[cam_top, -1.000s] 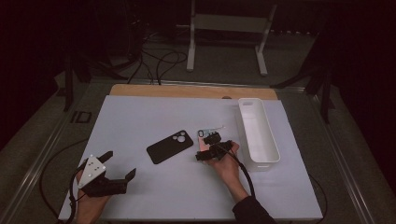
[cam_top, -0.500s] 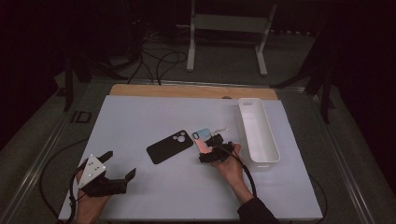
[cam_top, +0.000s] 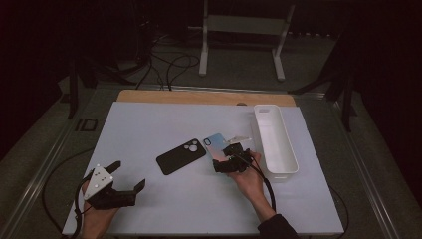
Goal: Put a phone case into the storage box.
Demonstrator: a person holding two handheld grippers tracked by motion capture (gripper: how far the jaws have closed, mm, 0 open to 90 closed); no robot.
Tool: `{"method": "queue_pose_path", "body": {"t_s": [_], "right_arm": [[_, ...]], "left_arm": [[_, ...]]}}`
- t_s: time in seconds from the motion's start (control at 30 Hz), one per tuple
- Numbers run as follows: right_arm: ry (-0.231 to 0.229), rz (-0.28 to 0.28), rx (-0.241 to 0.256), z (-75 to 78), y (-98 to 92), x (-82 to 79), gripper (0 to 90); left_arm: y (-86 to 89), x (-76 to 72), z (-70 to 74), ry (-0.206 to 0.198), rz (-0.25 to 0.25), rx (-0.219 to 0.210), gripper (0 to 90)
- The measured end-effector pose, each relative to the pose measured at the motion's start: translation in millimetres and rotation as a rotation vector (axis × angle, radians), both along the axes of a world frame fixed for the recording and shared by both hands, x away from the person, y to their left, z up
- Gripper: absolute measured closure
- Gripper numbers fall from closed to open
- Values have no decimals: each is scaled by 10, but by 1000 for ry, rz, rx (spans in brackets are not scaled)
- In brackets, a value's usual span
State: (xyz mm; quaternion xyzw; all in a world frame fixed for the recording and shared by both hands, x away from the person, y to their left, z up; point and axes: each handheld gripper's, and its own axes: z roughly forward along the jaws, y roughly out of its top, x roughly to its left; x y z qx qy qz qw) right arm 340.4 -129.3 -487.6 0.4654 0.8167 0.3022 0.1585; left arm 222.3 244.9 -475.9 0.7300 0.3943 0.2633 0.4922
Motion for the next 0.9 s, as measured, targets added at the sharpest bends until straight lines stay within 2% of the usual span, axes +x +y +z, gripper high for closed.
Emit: {"method": "queue_pose_path", "body": {"t_s": [0.3, 0.37, 0.4, 0.5, 0.63, 0.67, 0.7, 0.77, 0.8, 0.83, 0.87, 0.9], "right_arm": [[-45, 20, 49, 113, -25, -88, 166], [-50, 23, 59, 134, -27, -108, 166], [-59, 27, 69, 150, -26, -124, 166], [-60, 29, 77, 158, -26, -133, 166], [-73, 39, 96, 193, -30, -164, 166], [-73, 38, 101, 198, -29, -170, 166], [-73, 38, 101, 198, -29, -170, 166], [-72, 50, 115, 205, -33, -181, 166], [-74, 49, 120, 210, -33, -188, 166], [-74, 49, 120, 210, -33, -188, 166], [-76, 50, 124, 218, -32, -196, 166], [-76, 50, 124, 218, -32, -196, 166]], "left_arm": [[-69, 26, 41, 26, -16, -52, 1], [-105, 46, 45, 39, -25, -74, 1], [-161, 78, 48, 58, -37, -93, 2], [-197, 98, 48, 70, -44, -101, 2], [-434, 217, 31, 130, -102, -118, 8], [-557, 278, 14, 154, -129, -118, 9], [-557, 278, 14, 154, -129, -118, 14], [-686, 345, 0, 174, -147, -133, 39], [-769, 408, -10, 197, -165, -154, 47], [-769, 408, -10, 197, -165, -154, 55], [-859, 485, -19, 223, -166, -182, 70], [-859, 485, -19, 223, -166, -182, 95]]}}
